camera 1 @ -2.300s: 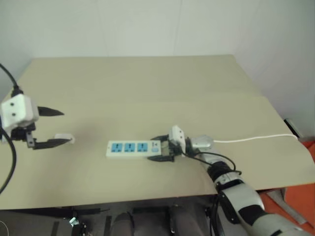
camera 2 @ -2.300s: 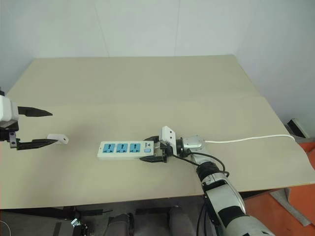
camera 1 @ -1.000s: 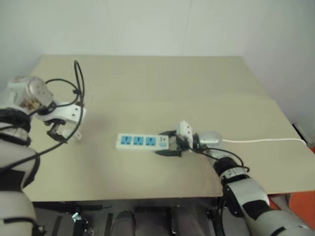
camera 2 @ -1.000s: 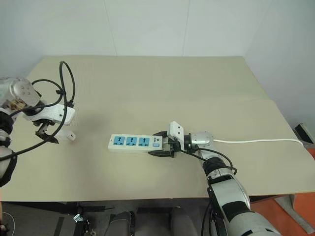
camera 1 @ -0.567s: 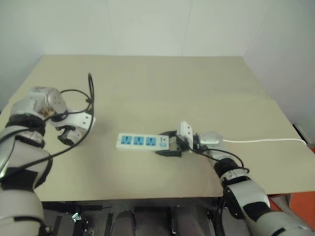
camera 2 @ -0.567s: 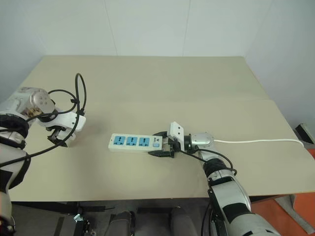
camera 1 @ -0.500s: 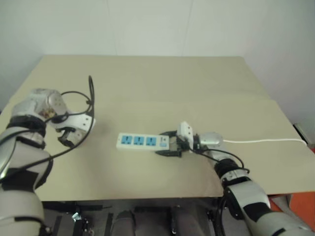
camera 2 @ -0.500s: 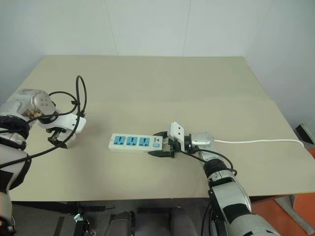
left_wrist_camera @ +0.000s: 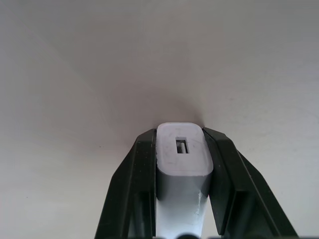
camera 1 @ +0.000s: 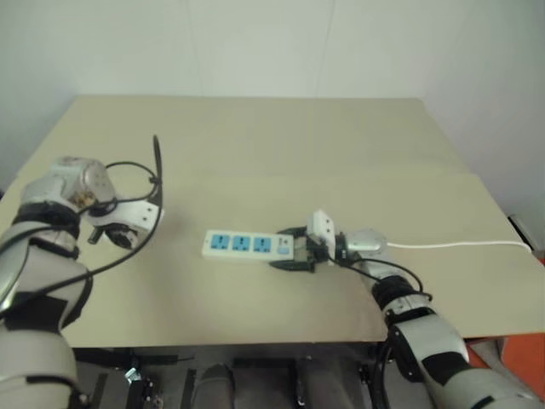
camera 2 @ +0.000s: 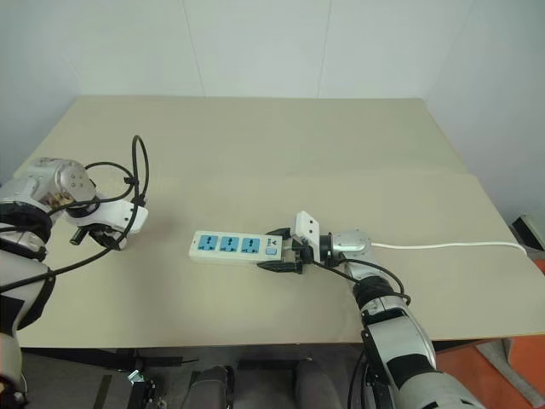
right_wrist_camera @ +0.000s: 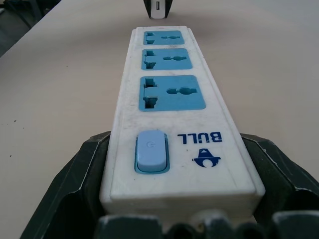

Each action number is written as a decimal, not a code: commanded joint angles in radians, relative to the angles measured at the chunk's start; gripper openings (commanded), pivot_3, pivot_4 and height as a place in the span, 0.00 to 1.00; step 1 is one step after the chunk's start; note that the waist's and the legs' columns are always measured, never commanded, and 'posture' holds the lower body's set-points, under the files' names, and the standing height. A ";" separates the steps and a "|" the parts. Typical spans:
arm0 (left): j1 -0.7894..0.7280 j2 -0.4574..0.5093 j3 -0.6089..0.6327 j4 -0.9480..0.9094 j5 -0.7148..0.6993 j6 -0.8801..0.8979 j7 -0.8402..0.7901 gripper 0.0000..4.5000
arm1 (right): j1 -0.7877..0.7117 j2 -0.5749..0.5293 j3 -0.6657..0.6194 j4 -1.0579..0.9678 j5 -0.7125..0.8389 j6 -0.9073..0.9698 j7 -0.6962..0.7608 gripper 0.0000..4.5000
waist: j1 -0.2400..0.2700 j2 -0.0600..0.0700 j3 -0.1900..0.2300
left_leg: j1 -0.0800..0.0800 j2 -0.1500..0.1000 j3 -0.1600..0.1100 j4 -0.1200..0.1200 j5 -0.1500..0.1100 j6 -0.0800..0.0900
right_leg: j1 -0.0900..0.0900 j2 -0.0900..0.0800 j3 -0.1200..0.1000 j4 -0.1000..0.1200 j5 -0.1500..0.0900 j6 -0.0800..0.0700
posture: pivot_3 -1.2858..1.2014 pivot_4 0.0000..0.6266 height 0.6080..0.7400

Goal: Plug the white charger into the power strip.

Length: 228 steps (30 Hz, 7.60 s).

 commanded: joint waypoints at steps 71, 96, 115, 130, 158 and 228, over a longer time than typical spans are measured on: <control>0.466 -0.442 0.530 -0.641 -0.956 0.456 -0.133 0.23 | -0.048 0.032 0.002 0.082 -0.047 -0.013 0.010 0.76 | -0.028 0.000 0.000 | 0.004 -0.001 -0.002 0.003 0.000 0.000 | 0.004 -0.001 -0.001 0.003 0.003 -0.005 | 0.52 0.24 1.00; 0.449 -0.434 0.536 -0.568 -0.923 0.443 -0.144 0.23 | -0.029 0.031 0.005 0.056 -0.046 -0.001 0.003 0.76 | -0.028 0.000 0.000 | 0.004 -0.001 -0.002 0.003 0.000 0.000 | 0.004 -0.001 -0.001 0.003 0.003 -0.004 | 0.52 0.24 1.00; 0.465 -0.440 0.518 -0.525 -0.897 0.427 -0.148 0.23 | -0.019 0.026 0.007 0.038 -0.046 0.007 0.000 0.76 | -0.029 0.000 0.000 | 0.004 -0.001 -0.002 0.003 0.000 0.000 | 0.004 -0.001 -0.001 0.003 0.002 -0.004 | 0.52 0.24 1.00; 0.535 -0.431 0.490 -0.490 -0.863 0.416 -0.149 0.23 | -0.012 0.020 0.009 0.025 -0.045 0.013 0.003 0.76 | -0.030 0.001 -0.002 | 0.006 -0.001 -0.002 0.002 0.000 0.000 | 0.006 -0.001 0.000 0.002 0.001 -0.003 | 0.52 0.24 1.00; 0.535 -0.434 0.440 -0.432 -0.835 0.358 -0.196 0.23 | 0.016 -0.001 0.013 -0.034 -0.040 0.043 0.012 0.76 | -0.027 0.004 -0.005 | 0.006 -0.001 -0.002 0.002 -0.001 0.001 | 0.008 -0.001 0.000 0.001 -0.001 0.001 | 0.52 0.24 1.00; 1.117 0.098 1.065 -1.395 -1.184 0.922 0.048 1.00 | 0.129 -0.309 -0.108 -0.447 0.129 0.257 0.081 0.99 | -0.018 0.010 0.007 | 0.001 -0.002 -0.001 -0.005 -0.001 0.001 | 0.001 -0.003 0.000 -0.006 -0.002 0.002 | 0.52 0.24 1.00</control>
